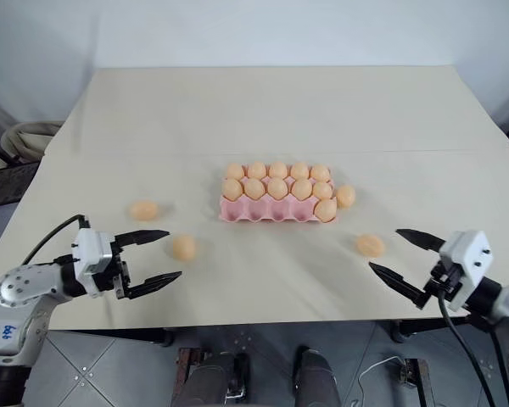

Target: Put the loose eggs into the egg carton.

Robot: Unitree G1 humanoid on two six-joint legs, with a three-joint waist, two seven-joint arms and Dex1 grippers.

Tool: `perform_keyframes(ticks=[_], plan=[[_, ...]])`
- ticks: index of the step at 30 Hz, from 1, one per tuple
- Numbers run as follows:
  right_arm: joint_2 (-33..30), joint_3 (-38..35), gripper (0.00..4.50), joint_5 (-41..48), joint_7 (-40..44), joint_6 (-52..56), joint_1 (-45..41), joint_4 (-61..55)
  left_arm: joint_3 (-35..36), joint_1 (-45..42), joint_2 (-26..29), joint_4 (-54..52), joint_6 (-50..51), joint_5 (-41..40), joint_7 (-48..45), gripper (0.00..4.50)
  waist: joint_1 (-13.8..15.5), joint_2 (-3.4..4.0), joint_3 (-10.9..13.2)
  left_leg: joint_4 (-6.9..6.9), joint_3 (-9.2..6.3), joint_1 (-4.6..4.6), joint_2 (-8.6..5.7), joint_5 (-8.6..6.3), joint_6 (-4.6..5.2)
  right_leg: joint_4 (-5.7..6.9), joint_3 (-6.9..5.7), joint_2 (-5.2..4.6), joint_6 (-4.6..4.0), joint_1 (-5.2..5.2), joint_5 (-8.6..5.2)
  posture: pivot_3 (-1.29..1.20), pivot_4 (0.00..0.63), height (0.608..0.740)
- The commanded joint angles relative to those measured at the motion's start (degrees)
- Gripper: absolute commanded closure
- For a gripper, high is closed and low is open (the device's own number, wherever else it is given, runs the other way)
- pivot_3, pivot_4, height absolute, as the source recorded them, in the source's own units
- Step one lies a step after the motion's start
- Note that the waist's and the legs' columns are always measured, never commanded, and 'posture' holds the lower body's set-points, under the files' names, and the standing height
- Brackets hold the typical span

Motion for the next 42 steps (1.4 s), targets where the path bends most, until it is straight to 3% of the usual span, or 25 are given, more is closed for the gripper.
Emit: perform_keyframes(ticks=[1, 8, 17, 24, 27, 32, 34, 42], plan=[[1.4, -2.9, 0.00, -0.3, -0.4, -1.9, 3.1, -0.2, -2.3, -3.2, -1.1, -1.7, 0.4, -0.5, -0.3, 0.03, 0.0, 0.01, 0.0, 0.01, 0.00, 0.00, 0.00, 0.00, 0.01, 0.01, -0.01, 0.00, 0.00, 0.00, 0.00, 0.00, 0.150, 0.740], [1.7, -0.7, 0.00, -1.6, -0.8, -1.7, 2.8, 1.1, -3.9, -5.3, -1.7, -1.8, 1.1, -0.7, -0.4, 0.03, -0.8, 0.02, 0.0, 0.12, 0.13, 0.10, 0.01, -0.03, 0.10, 0.10, 0.03, 0.04, 0.00, 0.05, 0.06, 0.00, 0.150, 0.740], [-2.4, 9.4, 0.00, -6.9, -1.5, 4.1, -13.2, 12.3, -2.2, -2.0, -1.8, -5.9, 2.6, -1.6, 1.9, 0.03, -1.4, 0.03, 0.0, 0.26, 0.08, 0.09, 0.07, 0.01, 0.18, 0.19, 0.05, 0.02, -0.13, 0.04, 0.16, 0.00, 0.150, 0.740], [-1.1, 16.2, 0.00, -9.6, 1.6, 2.5, -23.6, 22.6, -1.6, 0.3, -2.1, -8.4, 3.2, -1.6, 3.8, 0.03, -1.4, 0.03, 0.0, 0.29, 0.06, 0.01, 0.08, 0.13, 0.00, 0.17, -0.01, 0.03, -0.14, 0.03, 0.16, 0.00, 0.150, 0.740], [-0.1, 17.3, 0.64, -10.1, 2.6, 0.3, -25.8, 25.0, -1.0, 1.0, -2.2, -8.7, 3.2, -1.7, 4.3, 0.00, -1.5, 0.03, 0.0, 0.30, 0.06, 0.01, 0.08, 0.13, 0.00, 0.16, -0.02, 0.03, -0.13, 0.03, 0.16, 0.00, 0.150, 0.740], [0.4, 18.2, 2.40, -10.1, 3.8, -1.0, -26.4, 25.4, -0.7, 1.1, -2.5, -8.4, 3.3, -1.9, 4.9, 0.00, -1.5, 0.03, 0.0, 0.30, 0.06, 0.00, 0.08, 0.13, -0.01, 0.17, -0.06, 0.04, -0.12, 0.03, 0.17, 0.00, 0.150, 0.740], [0.5, 18.2, 2.91, -9.0, 4.4, -0.4, -26.2, 23.7, -0.7, 0.8, -2.9, -8.1, 3.3, -1.9, 5.3, 0.00, -1.5, 0.03, 0.0, 0.31, 0.07, 0.00, 0.08, 0.13, -0.01, 0.17, -0.06, 0.04, -0.12, 0.03, 0.17, 0.00, 0.150, 0.740], [3.1, 19.0, 3.04, 0.2, 0.2, 13.1, -32.4, 7.0, -1.0, -0.6, -3.7, -6.0, 3.3, -1.4, 5.7, 0.00, -1.8, 0.04, 0.0, 0.33, 0.07, 0.01, 0.14, 0.12, -0.01, 0.26, 0.01, 0.05, -0.15, -0.02, 0.19, 0.00, 0.150, 0.740]])
